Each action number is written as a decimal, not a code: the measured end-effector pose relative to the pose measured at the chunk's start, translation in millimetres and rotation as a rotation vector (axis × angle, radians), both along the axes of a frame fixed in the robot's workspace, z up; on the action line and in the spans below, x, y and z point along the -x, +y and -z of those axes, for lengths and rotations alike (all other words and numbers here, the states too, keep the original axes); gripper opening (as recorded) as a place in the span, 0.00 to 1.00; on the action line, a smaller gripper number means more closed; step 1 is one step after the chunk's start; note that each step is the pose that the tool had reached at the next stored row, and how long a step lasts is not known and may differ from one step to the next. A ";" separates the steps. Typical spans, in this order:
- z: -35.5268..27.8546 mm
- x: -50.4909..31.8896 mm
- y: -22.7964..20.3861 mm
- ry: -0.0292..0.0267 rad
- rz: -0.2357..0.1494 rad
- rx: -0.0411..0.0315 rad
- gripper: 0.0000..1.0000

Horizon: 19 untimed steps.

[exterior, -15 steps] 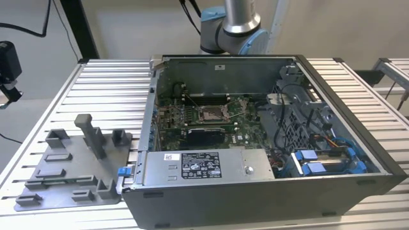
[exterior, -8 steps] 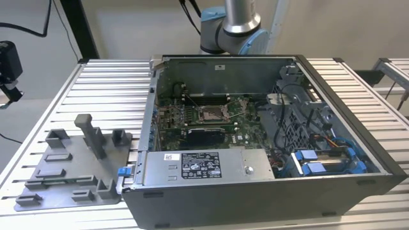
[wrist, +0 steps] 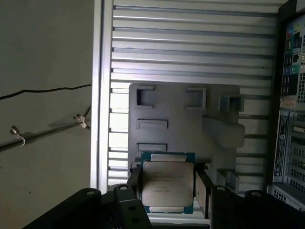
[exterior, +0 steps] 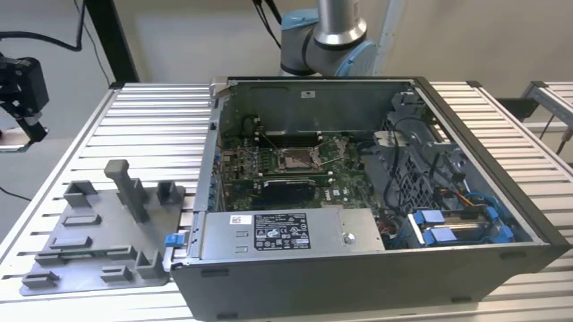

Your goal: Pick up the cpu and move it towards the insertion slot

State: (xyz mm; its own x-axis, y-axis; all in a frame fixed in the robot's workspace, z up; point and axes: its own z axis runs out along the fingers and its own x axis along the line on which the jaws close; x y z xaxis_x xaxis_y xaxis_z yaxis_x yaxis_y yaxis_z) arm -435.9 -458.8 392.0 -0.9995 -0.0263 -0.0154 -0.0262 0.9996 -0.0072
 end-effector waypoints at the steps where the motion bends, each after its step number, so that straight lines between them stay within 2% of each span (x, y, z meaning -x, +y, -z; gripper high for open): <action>1: 0.0 -3.2 0.0 0.0000 0.000 0.0000 0.00; 19: 0.0 -66.4 0.0 0.0001 -0.002 0.0000 0.00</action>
